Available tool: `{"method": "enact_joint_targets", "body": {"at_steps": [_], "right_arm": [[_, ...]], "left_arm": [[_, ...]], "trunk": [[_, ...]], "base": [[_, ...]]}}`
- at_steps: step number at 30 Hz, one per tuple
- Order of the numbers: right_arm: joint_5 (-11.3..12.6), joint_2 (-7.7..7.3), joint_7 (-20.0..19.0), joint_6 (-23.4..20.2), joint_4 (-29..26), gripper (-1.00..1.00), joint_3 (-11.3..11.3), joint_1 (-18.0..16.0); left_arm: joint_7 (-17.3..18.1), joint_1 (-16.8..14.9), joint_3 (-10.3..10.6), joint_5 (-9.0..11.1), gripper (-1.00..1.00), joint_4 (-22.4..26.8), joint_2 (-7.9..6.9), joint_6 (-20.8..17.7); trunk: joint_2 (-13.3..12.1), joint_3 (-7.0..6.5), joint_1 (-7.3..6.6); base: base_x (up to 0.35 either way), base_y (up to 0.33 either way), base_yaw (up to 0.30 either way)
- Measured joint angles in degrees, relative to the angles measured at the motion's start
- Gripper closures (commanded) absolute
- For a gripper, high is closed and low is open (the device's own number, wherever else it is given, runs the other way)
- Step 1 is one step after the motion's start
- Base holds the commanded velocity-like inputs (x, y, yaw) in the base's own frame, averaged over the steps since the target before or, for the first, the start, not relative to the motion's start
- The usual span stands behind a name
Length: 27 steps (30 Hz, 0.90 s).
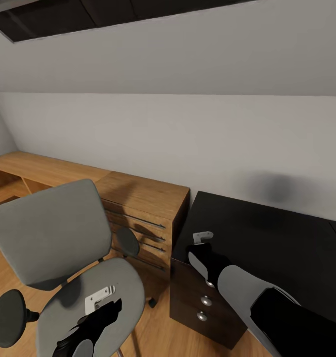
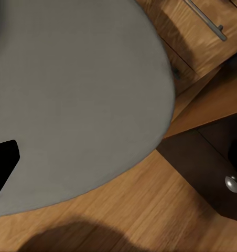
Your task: In the bedroom, organize the workspace by keeping the computer under the desk, ensuring the monitor is on the desk, placing the keyboard on the desk next to the monitor, placing the mouse on the desk next to the keyboard, moving the folder from the swivel chair onto the desk next to the mouse, stacking the notebook on top of the folder with the pen on top of the notebook, and positioning the swivel chair next to the desk.
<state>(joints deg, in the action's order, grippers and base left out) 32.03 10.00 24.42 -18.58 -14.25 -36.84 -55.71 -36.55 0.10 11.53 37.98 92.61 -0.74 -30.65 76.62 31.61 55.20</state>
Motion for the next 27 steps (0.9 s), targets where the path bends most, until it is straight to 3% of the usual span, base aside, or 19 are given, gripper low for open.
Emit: {"method": "enact_joint_targets", "body": {"at_steps": [27], "right_arm": [[0.3, -0.44, -2.19, -0.2, -0.04, 1.0, 0.34, -0.01]], "left_arm": [[-0.01, 0.01, 0.02, 0.17, -1.0, -0.08, 0.0, 0.0]], "trunk": [[0.0, 0.0, 0.0]], "base": [[0.0, 0.0, 0.0]]}}
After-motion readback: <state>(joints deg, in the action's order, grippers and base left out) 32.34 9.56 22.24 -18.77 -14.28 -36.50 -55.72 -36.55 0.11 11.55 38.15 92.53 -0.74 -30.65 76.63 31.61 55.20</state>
